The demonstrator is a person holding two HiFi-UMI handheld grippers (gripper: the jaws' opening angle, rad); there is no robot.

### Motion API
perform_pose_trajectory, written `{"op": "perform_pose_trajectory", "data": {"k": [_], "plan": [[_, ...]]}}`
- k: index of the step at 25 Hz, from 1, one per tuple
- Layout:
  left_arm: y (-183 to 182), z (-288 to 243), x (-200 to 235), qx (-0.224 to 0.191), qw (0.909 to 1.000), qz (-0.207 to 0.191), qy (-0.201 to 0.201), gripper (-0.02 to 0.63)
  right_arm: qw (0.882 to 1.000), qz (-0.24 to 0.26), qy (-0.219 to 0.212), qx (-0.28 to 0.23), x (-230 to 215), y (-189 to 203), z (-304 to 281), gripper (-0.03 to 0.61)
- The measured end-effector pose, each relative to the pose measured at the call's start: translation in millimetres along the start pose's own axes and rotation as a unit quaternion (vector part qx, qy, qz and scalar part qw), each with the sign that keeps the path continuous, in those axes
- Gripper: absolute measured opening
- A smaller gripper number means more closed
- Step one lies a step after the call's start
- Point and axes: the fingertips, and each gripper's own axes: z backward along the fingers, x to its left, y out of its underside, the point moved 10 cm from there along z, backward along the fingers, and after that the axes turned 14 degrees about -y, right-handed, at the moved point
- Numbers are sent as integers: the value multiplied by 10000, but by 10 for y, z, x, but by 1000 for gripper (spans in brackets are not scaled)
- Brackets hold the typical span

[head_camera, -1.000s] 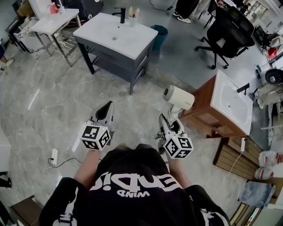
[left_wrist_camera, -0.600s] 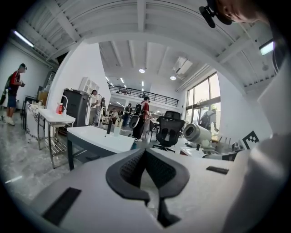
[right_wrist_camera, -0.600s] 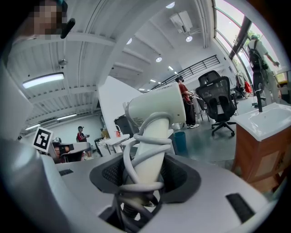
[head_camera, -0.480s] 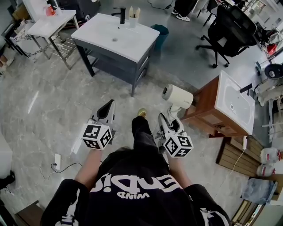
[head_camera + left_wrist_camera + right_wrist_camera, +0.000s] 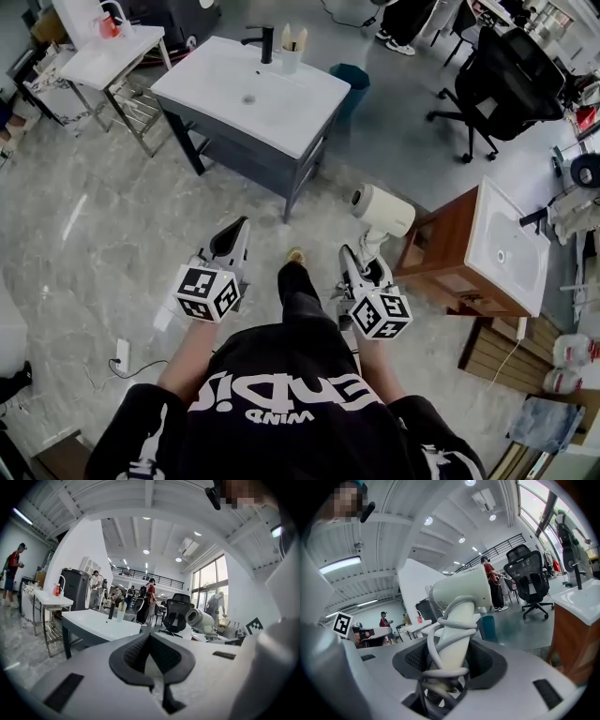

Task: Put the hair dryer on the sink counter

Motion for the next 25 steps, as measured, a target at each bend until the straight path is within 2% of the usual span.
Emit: {"op": "perform_pose_trajectory", "data": {"k": [15,25], "plan": [[-550,-1607,166,210,9998,-17,-18,8,9993,-146,-209,272,-883,-757,-1278,230],[-841,-2468,219,142,9997,-17,-216,8,9982,-165,-426,377,-1450,-1145,-1935,230]]}}
